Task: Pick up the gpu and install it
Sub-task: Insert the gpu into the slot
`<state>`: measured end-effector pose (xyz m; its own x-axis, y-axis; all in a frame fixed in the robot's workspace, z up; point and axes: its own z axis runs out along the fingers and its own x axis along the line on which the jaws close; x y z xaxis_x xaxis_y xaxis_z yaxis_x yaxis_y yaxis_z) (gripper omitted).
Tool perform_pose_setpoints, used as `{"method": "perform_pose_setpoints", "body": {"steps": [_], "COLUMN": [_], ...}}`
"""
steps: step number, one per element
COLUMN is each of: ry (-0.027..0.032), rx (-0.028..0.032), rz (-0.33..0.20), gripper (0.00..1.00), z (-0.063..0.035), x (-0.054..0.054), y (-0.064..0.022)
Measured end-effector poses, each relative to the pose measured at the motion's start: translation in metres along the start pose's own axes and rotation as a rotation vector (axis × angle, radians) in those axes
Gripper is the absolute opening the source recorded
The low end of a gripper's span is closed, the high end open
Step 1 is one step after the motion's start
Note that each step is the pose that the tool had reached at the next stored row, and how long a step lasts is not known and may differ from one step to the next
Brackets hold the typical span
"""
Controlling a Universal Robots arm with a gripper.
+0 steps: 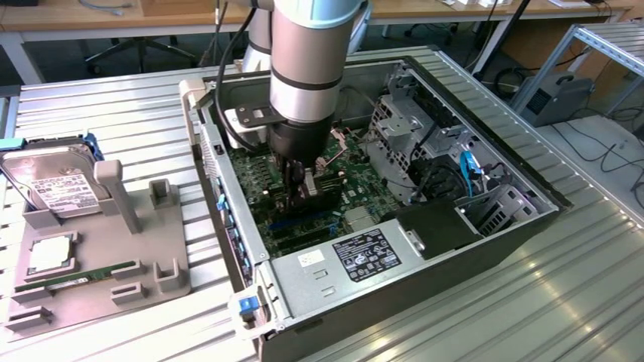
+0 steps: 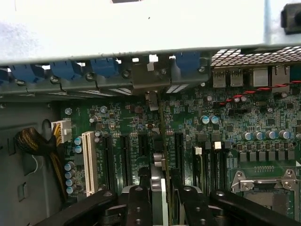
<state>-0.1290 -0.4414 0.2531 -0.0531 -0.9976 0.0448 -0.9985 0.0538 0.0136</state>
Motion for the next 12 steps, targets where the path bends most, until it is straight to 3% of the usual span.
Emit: {"method": "perform_pose_setpoints", "body": {"steps": [1,3,8,12], "ry": [0.0,0.0008,0.0043,0.0119], "rx": [0.0003,-0.0001,-0.0002,0.0004], "rz": [0.0,0.0,0.0,0.0], "gripper": [0.29,0.41,0.41,0.41], "z": [0.0001,-0.0002,-0.0024,-0.0168], "x": [0.0,0.0,0.0,-0.003], "y": [0.0,0.0,0.0,0.0005]}}
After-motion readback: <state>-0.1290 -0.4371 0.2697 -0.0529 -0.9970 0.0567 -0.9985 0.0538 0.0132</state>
